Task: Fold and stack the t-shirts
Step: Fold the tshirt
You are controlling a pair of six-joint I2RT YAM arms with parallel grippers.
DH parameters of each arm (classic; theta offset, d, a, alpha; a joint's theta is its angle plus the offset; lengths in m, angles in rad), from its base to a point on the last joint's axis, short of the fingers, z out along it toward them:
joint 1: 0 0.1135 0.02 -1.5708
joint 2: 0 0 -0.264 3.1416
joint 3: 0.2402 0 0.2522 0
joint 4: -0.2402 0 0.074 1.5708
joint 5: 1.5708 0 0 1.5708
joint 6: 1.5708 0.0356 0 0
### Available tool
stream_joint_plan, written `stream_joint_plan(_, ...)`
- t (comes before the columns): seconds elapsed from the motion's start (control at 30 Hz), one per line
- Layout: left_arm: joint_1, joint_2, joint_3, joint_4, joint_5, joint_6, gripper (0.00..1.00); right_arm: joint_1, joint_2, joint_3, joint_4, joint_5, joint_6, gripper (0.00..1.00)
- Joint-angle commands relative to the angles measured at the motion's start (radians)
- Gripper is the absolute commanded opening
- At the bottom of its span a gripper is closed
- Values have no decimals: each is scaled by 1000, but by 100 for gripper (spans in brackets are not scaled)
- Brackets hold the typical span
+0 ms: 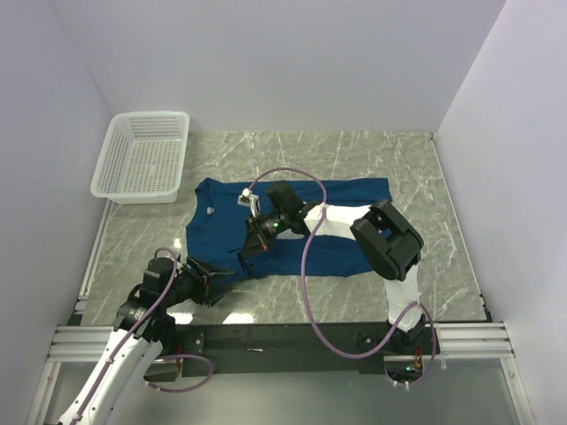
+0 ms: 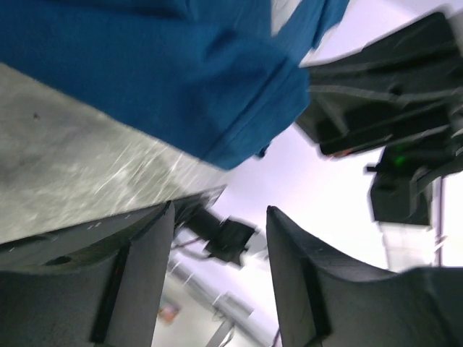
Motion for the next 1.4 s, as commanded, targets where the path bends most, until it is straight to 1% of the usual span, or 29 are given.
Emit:
stream_joint_plan(0.0, -6, -14, 4, 20, -110, -133, 58, -6, 7, 20, 42, -17, 14, 0)
stream_joint_plan(0.13, -9, 22, -20, 98, -127, -188, 56, -6, 7, 20, 48, -24, 23, 0)
stream_joint_plan(0.23, -19, 68, -31, 138, -124, -199, 54, -6, 8, 15, 53, -24, 25, 0)
stream_joint_plan(0.4, -62, 135, -11, 148, -125, -192, 54, -6, 16, 18, 59, -29, 35, 0)
stream_joint_plan(0.6, -124, 184, -27, 220, -183, -229, 51, -6, 16, 18, 56, -29, 31, 0)
stream_joint_plan(0.7, -136, 204, -30, 246, -209, -237, 47, -7, 15, 14, 57, -30, 31, 0)
stream_joint_plan(0.87, -141, 226, -25, 258, -248, -232, 46, -7, 15, 12, 62, -38, 35, 0)
stream_joint_plan(1.07, -145, 255, -31, 290, -255, -240, 45, -7, 15, 11, 68, -41, 40, 0)
stream_joint_plan(1.23, -151, 290, -31, 322, -258, -240, 41, -7, 15, 9, 71, -43, 46, 0)
stream_joint_plan(1.33, -153, 304, -34, 341, -262, -240, 35, -7, 13, 7, 71, -44, 45, 0)
stream_joint_plan(1.37, -153, 304, -36, 347, -262, -240, 31, -7, 15, 7, 71, -44, 45, 0)
